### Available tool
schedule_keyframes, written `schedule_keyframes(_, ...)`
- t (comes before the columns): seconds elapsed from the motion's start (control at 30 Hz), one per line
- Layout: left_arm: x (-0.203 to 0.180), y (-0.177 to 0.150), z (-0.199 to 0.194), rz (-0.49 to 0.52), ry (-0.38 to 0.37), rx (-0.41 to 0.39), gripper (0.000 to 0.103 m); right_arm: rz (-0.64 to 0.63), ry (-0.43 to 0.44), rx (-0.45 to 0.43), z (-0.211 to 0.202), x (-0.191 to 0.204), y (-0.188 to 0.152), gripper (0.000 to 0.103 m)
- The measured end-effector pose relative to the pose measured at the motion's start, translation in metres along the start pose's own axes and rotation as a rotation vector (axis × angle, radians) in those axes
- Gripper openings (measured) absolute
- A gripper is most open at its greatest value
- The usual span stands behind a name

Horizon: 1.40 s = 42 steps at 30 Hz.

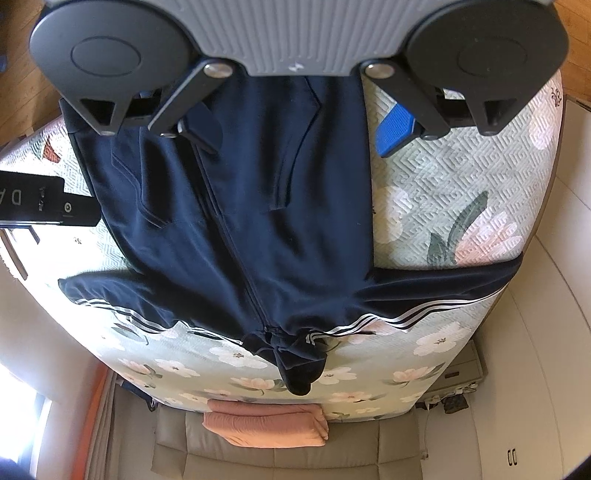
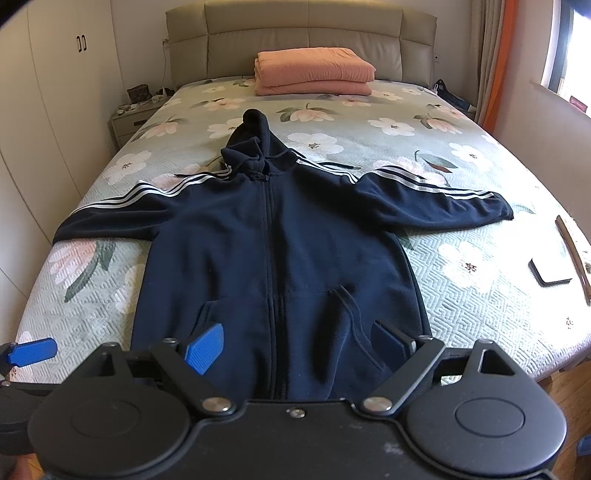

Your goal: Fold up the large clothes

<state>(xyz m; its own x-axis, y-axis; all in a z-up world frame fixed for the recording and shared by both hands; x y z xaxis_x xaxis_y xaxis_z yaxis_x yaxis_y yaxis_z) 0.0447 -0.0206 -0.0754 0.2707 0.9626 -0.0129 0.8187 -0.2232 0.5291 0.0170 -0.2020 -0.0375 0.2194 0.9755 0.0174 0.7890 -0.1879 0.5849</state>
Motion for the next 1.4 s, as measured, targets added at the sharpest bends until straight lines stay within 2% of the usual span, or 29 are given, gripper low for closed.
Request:
schedule_keyframes(0.2, -0.003, 0.012, 0.012, 0.002, 0.019, -0.012, 0.091, 0.006, -0.011, -0.005, 0.013, -0.01, 0.008, 0.103)
schedule_keyframes(0.37, 0.009, 0.046, 0.04, -0.043, 0.062, -0.065, 0.092, 0.031, -0.059, -0.042, 0.051, -0.052, 0.037, 0.103)
schedule_keyframes(0.43, 0.016, 0.06, 0.062, -0.083, 0.079, -0.071, 0.092, 0.061, -0.089, -0.066, 0.075, -0.079, 0.052, 0.103)
schedule_keyframes(0.53, 0.024, 0.077, 0.098, -0.151, 0.071, -0.068, 0.092, 0.112, -0.122, -0.083, 0.117, -0.125, 0.074, 0.103)
schedule_keyframes(0.63, 0.027, 0.091, 0.132, -0.192, 0.058, -0.059, 0.092, 0.137, -0.192, -0.104, 0.165, -0.175, 0.095, 0.103)
schedule_keyframes(0.77, 0.027, 0.109, 0.172, -0.193, 0.092, -0.078, 0.092, 0.135, -0.288, -0.154, 0.236, -0.244, 0.132, 0.102)
schedule_keyframes(0.9, 0.024, 0.127, 0.195, -0.162, 0.123, -0.124, 0.092, 0.144, -0.403, -0.191, 0.297, -0.315, 0.174, 0.101)
schedule_keyframes(1.0, 0.02, 0.137, 0.208, -0.127, 0.152, -0.171, 0.092, 0.22, -0.421, -0.181, 0.336, -0.363, 0.194, 0.098)
schedule_keyframes(1.13, 0.011, 0.146, 0.225, -0.097, 0.173, -0.2, 0.092, 0.372, -0.475, -0.143, 0.378, -0.422, 0.203, 0.096)
schedule_keyframes(1.33, -0.004, 0.148, 0.249, -0.072, 0.138, -0.173, 0.092, 0.562, -0.496, -0.157, 0.397, -0.476, 0.202, 0.095)
schedule_keyframes(1.4, -0.007, 0.145, 0.256, -0.068, 0.149, -0.161, 0.092, 0.62, -0.504, -0.166, 0.4, -0.49, 0.2, 0.096)
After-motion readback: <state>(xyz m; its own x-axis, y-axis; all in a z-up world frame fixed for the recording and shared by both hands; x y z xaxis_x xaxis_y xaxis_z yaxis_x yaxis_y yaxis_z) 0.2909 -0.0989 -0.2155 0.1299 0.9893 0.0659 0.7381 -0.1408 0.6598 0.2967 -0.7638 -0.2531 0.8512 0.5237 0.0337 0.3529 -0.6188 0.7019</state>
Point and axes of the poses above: each gripper's, at about its wrist camera, not at the fingertips, and z roughly the way its jaws point, x to its left, y to its top, the point moved 9 cm from there along z, roughly the way its jaws point, and after that the axes turned 4 degrees about x, right-handed, at the moved point
